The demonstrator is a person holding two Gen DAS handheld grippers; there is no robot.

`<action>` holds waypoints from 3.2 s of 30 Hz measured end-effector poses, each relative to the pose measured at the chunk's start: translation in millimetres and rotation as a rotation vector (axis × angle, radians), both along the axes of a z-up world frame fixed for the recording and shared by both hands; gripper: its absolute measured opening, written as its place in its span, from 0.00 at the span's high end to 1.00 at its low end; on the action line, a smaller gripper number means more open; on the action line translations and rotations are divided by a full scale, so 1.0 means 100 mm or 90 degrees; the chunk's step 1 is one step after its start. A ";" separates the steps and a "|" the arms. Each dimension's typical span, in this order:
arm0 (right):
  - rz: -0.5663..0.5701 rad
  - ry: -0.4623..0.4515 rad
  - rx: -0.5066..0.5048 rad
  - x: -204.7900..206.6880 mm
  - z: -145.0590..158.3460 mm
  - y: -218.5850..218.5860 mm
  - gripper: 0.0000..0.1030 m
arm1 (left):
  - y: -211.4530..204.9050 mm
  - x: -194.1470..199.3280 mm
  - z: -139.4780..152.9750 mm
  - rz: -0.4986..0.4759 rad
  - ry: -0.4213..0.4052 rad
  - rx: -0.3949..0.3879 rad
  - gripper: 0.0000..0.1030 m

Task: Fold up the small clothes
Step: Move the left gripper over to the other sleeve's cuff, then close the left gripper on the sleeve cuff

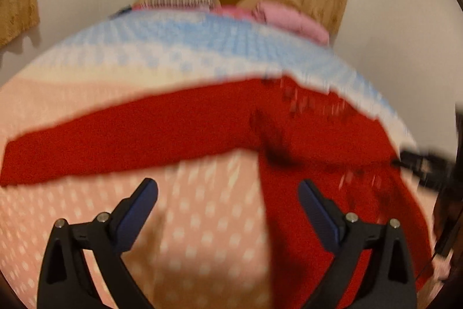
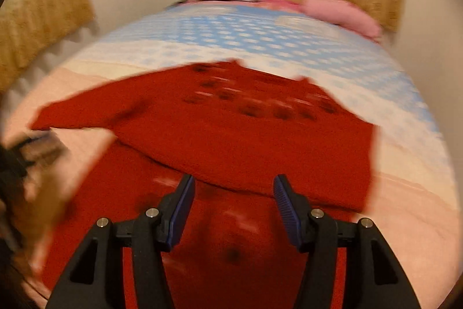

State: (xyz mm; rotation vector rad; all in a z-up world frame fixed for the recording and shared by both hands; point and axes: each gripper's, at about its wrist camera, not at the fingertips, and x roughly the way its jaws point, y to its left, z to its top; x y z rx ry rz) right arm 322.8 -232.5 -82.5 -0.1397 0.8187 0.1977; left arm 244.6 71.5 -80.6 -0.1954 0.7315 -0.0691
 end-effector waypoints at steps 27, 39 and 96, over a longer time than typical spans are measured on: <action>-0.137 0.087 0.100 0.54 -0.35 -0.69 0.44 | -0.36 0.76 -0.55 0.091 0.081 0.175 0.00; -0.049 0.069 0.066 0.66 -0.17 0.10 0.44 | -0.18 0.69 -0.57 0.132 0.095 0.142 0.00; 0.040 -0.006 0.019 0.60 -0.65 1.10 0.35 | 2.63 -0.16 -0.31 0.335 0.066 0.015 0.90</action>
